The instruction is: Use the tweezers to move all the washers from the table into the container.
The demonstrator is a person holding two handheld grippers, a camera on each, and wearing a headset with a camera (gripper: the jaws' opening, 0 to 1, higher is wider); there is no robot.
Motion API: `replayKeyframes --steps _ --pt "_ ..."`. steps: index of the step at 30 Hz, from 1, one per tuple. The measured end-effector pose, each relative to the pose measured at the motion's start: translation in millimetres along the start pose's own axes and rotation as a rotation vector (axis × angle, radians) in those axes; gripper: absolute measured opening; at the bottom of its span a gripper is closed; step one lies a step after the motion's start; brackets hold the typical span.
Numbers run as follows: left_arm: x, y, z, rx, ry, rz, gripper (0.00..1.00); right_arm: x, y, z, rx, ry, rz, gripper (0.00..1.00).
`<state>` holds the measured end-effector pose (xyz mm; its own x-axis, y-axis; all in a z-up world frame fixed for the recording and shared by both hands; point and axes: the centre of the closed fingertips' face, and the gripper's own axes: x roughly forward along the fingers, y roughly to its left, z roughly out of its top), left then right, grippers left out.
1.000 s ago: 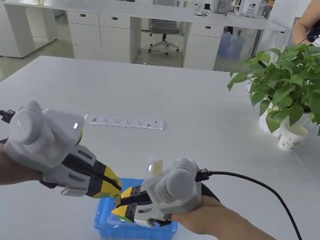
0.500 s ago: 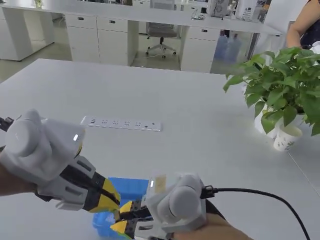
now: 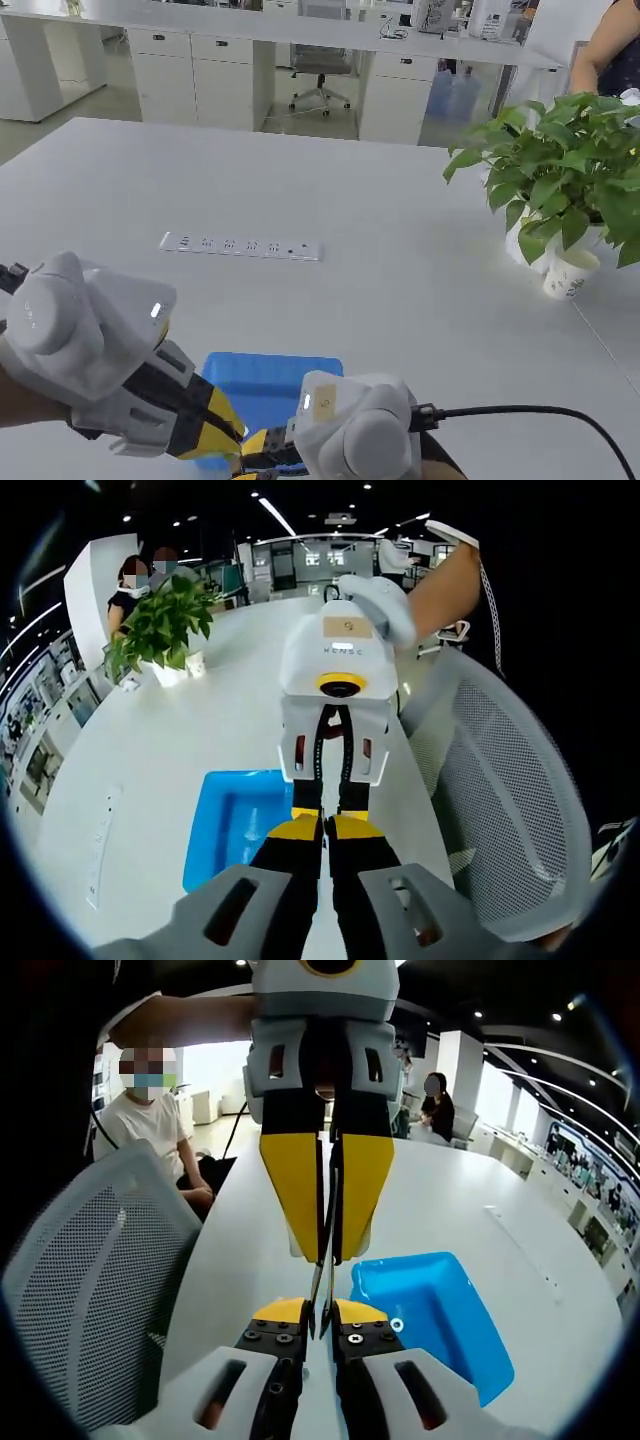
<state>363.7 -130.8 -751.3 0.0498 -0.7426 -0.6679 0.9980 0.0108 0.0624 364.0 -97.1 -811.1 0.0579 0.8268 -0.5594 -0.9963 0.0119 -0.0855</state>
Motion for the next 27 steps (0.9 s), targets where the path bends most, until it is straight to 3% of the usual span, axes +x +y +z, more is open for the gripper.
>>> replayKeyframes --steps 10,27 --pt "7.8 -17.2 -6.3 0.004 0.016 -0.018 0.05 4.8 19.3 -8.7 -0.020 0.022 0.023 0.11" --pt "15.5 -26.2 -13.9 -0.001 0.004 -0.015 0.05 10.1 28.9 -18.6 -0.027 0.024 0.019 0.11"
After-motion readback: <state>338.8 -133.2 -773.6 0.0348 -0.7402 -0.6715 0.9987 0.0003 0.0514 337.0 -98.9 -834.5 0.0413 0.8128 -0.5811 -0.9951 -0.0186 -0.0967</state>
